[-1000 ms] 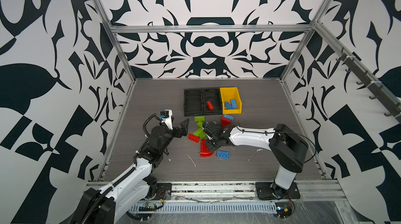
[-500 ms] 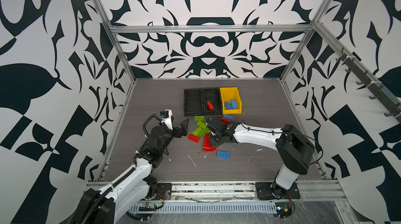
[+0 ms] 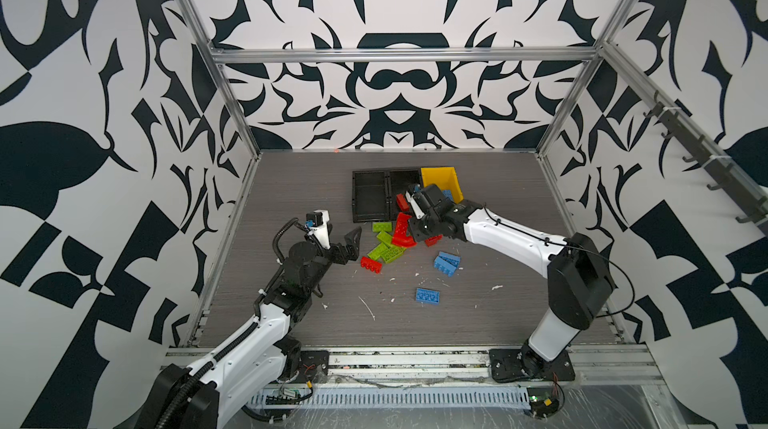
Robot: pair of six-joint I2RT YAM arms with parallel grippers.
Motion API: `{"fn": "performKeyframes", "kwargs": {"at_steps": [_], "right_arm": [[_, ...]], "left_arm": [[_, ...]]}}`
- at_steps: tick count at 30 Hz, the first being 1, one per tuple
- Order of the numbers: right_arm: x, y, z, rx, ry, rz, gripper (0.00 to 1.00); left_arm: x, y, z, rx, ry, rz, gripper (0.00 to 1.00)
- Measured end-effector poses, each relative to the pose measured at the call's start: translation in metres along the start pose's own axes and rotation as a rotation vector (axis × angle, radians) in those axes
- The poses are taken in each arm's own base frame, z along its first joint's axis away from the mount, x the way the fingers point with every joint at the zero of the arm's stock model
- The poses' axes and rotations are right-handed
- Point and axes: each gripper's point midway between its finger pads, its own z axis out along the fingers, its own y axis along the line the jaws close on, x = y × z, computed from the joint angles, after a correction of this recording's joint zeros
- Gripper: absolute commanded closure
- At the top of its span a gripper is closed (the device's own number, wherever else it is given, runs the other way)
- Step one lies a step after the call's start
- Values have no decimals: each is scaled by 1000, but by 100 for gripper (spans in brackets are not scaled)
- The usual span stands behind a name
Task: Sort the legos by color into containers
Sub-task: 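Carry the red arch piece into the black bin and open the right gripper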
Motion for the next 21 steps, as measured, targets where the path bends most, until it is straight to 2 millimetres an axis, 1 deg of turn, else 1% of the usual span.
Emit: {"fn": "performKeyframes", "kwargs": {"at_steps": [2, 4, 6, 9, 11, 15, 18, 21], "right_arm": [[-25, -6, 0, 0, -44, 11, 67], [-46, -13, 4, 2, -78, 21, 67], [-62, -21, 13, 5, -95, 33, 67], [-79, -33, 36, 7, -96, 53, 67], [-85, -42, 51, 9, -89, 69, 67], [-87, -57, 72, 15, -67, 92, 66], [-88, -66, 78, 23, -62, 107, 66], [-92, -70, 77, 20, -71, 115, 64]], "left_arm": [[0, 0, 0, 0, 0, 0, 0], [0, 0, 0, 0, 1, 0, 0], [0, 0, 0, 0, 1, 0, 0], [0, 0, 0, 0, 1, 0, 0], [0, 0, 0, 0, 1, 0, 0], [0, 0, 0, 0, 1, 0, 0], [0, 0, 0, 0, 1, 0, 0], [0, 0, 0, 0, 1, 0, 0]]}}
